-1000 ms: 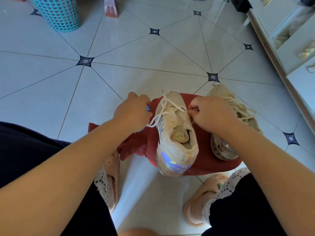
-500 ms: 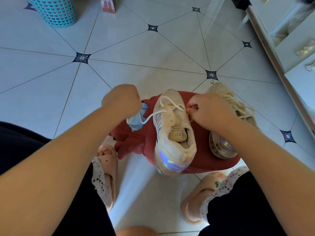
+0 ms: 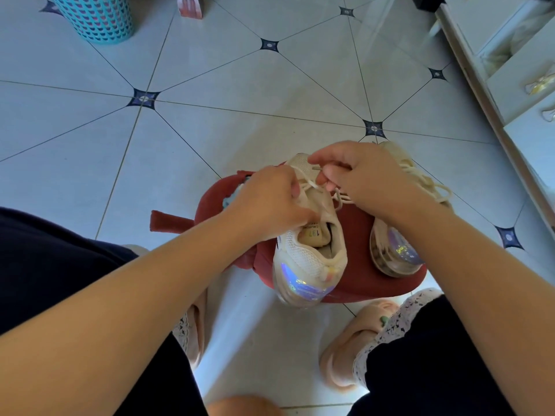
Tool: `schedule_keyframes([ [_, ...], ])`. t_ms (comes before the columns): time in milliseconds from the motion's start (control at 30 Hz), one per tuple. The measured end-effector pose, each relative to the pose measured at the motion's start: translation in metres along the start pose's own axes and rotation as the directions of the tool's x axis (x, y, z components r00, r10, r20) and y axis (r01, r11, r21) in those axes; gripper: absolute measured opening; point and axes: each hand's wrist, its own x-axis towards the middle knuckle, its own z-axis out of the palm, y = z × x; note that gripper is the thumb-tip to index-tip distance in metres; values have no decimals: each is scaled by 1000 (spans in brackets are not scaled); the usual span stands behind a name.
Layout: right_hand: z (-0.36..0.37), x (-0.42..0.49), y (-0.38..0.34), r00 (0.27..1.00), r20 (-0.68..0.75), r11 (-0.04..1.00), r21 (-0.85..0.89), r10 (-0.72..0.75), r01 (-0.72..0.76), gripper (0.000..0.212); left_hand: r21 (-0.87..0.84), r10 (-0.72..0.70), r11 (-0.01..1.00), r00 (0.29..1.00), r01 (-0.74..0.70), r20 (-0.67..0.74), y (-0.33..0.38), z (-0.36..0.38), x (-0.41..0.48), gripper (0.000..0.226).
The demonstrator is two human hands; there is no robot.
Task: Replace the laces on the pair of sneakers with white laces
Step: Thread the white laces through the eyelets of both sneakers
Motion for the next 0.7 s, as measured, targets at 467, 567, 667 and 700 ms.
schedule_keyframes([
  [467,26,-6,4,997,-66,994,-102,-34,27,14,-710,-335,622,932,329,138,-2,-14,-6,23],
  [567,26,-5,5,996,-83,997,-66,-35,29,13,-735,-344,607,934,302,99,-3,-11,-7,24],
  [667,25,-5,4,996,-87,999,-14,-33,32,20,-724,-345,632,937,275,55,-4,-9,-7,25],
  [700,24,-6,3,996,-83,999,-8,-37,37,23,-718,-347,643,937,267,38,-4,-8,-7,25],
])
